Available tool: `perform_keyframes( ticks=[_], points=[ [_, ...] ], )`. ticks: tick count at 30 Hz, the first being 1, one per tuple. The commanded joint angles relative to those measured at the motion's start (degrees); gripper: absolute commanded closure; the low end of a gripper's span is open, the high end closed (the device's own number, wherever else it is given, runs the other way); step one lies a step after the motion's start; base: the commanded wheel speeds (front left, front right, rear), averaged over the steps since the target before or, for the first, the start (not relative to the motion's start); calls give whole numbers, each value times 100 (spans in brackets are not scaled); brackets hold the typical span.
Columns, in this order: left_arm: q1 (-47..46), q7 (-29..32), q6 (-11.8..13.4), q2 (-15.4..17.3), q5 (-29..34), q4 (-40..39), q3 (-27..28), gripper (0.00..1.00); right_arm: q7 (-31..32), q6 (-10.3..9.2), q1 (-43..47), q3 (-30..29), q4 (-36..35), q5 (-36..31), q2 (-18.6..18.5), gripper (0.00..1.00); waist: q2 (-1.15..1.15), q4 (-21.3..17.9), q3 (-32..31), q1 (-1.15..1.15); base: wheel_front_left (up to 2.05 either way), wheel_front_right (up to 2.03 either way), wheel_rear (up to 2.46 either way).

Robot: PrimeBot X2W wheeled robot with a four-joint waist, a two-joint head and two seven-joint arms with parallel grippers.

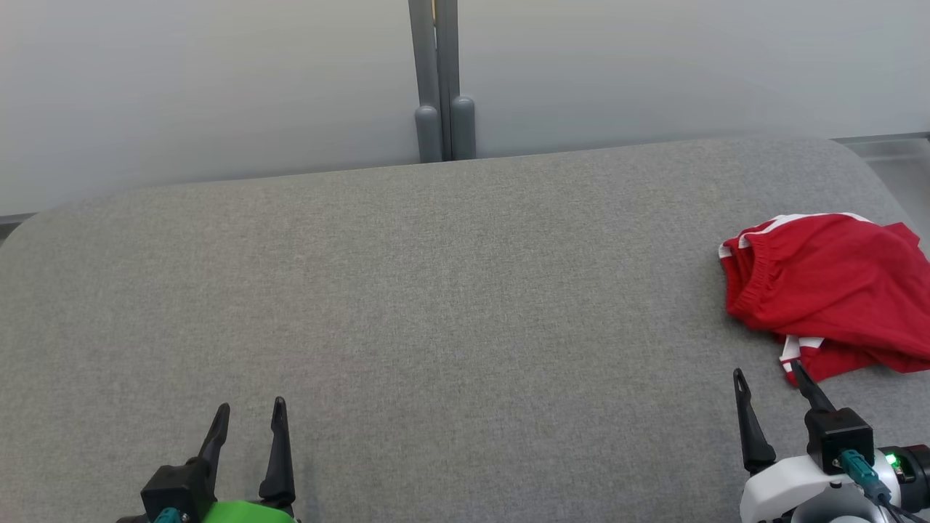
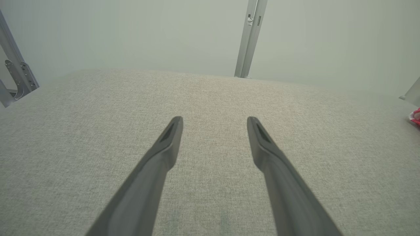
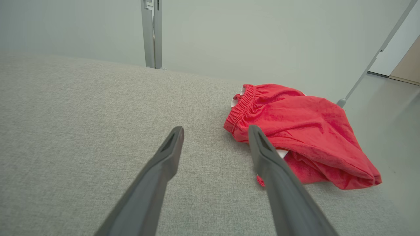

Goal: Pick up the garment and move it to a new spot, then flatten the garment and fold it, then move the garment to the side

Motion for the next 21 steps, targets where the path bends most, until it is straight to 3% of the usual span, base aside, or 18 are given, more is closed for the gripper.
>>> perform_keyframes(
  ticks=[1, 2, 3, 8, 21],
  points=[
    [-7, -14, -13, 23, 15, 21, 6, 0, -24, -12, -24, -19, 4, -4, -17, 0, 0, 1, 5, 0, 0, 0, 0],
    [-12, -14, -24, 22, -4, 34, -5, 0, -24, -11, -24, -25, 1, 0, -17, 0, 0, 3, 3, 0, 0, 0, 0],
    [1, 2, -5, -2, -7, 48, -7, 100, 0, 0, 0, -17, 21, 4, 2, 100, 0, 2, 3, 0, 0, 0, 0],
    [82, 47, -5, -25, -35, 302, -10, 100, 48, 1, 84, -24, 293, 50, 74, 100, 0, 1, 4, 0, 0, 0, 0],
    [-114, 396, -38, -19, -1310, 244, 130, 100, 419, 0, -85, -45, 255, 1665, 58, 100, 0, 10, 13, 0, 0, 0, 0]
  ],
)
